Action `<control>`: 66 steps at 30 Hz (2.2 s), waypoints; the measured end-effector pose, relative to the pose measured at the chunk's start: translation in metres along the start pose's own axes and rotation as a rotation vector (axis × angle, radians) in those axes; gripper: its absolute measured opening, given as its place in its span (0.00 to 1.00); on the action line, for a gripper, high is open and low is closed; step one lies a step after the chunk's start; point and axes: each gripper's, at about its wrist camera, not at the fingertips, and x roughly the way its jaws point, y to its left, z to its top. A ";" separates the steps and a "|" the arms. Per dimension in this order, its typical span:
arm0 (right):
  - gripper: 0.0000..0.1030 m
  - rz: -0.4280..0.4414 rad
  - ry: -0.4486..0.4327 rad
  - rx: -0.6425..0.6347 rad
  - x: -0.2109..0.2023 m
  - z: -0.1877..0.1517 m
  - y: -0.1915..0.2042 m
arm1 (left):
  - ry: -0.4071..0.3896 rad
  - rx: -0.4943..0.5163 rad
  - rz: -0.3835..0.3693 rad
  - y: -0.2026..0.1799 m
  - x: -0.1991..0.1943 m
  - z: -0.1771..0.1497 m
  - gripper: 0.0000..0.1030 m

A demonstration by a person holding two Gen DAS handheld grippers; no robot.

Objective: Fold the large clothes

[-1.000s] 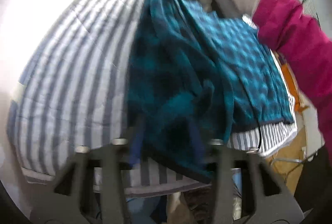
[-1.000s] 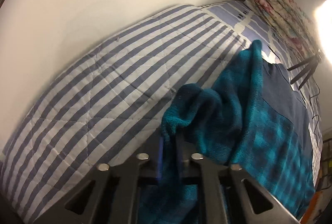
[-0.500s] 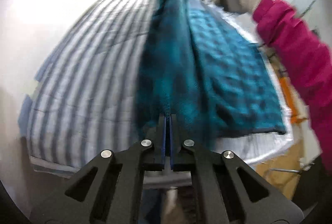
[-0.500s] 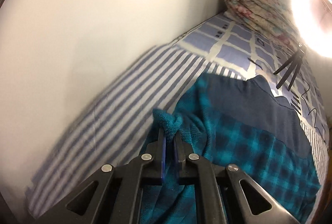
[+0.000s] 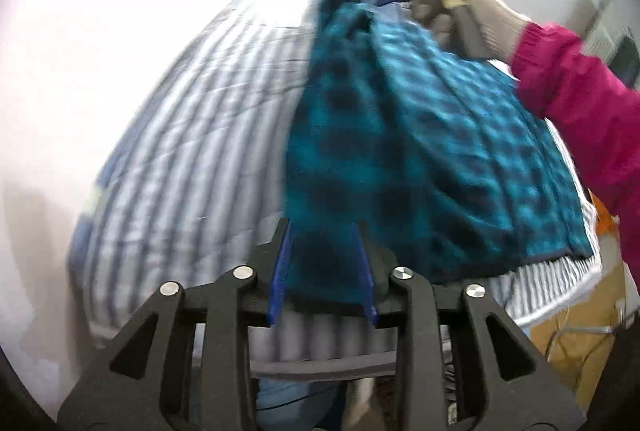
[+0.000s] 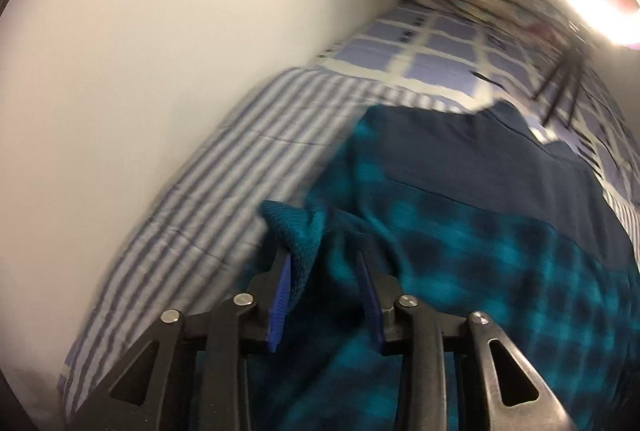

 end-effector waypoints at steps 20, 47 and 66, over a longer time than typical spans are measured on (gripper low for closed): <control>0.07 0.078 0.080 0.151 0.039 -0.007 -0.031 | 0.107 0.039 -0.236 -0.068 0.066 -0.004 0.00; 0.31 0.211 0.032 -0.102 -0.052 -0.139 0.039 | 0.134 -0.389 -0.200 0.057 0.064 -0.007 0.42; 0.67 0.250 0.126 0.022 -0.043 -0.109 0.069 | -0.025 -0.104 -0.214 -0.020 0.035 0.006 0.13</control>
